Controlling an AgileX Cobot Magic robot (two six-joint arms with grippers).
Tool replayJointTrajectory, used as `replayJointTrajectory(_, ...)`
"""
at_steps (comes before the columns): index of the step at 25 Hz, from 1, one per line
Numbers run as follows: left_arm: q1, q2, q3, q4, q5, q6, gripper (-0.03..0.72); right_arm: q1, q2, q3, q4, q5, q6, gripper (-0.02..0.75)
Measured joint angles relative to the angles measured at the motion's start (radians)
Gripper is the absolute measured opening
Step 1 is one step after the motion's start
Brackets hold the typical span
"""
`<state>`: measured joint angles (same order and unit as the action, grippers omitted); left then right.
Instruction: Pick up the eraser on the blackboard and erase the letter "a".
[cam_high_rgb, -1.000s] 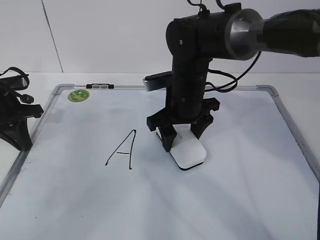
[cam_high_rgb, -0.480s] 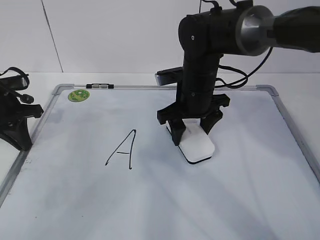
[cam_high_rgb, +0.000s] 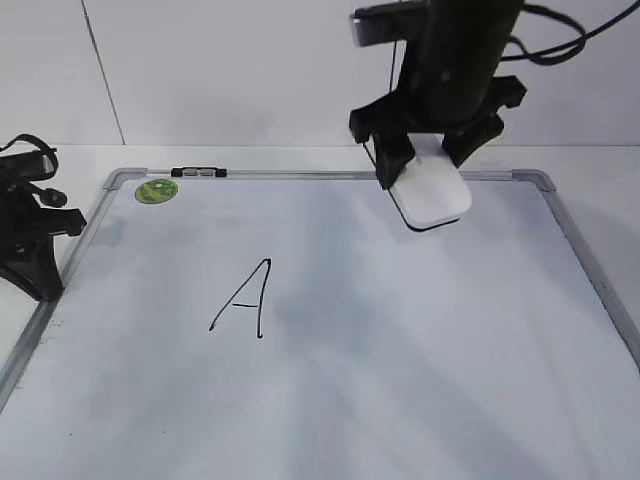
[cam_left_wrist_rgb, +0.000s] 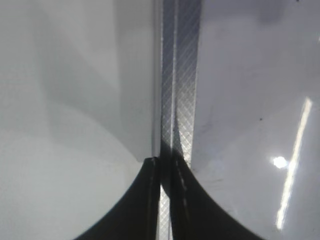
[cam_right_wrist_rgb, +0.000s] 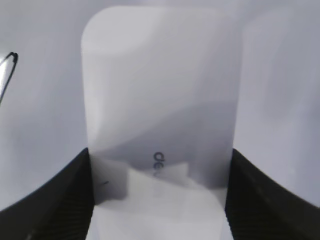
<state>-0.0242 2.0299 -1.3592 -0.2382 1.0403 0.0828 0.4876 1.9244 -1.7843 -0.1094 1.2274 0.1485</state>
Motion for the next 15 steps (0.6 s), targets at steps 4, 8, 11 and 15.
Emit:
replayJointTrajectory(4,0.000,0.000,0.000,-0.004,-0.002,0.000,0.015,0.000,-0.085,0.000,-0.036,0.006,0.022,0.552)
replayJointTrajectory(8,0.000,0.000,0.000,-0.004,-0.002,0.000,0.015,0.000,-0.157,0.000,-0.088,0.019,0.054,0.552)
replayJointTrajectory(11,0.000,0.000,0.000,-0.004,-0.002,0.000,0.015,0.000,-0.213,0.000,-0.114,0.023,0.065,0.552)
replayJointTrajectory(15,0.000,0.000,0.000,-0.004,-0.002,0.000,0.015,0.000,-0.277,0.000,-0.142,0.025,0.081,0.552)
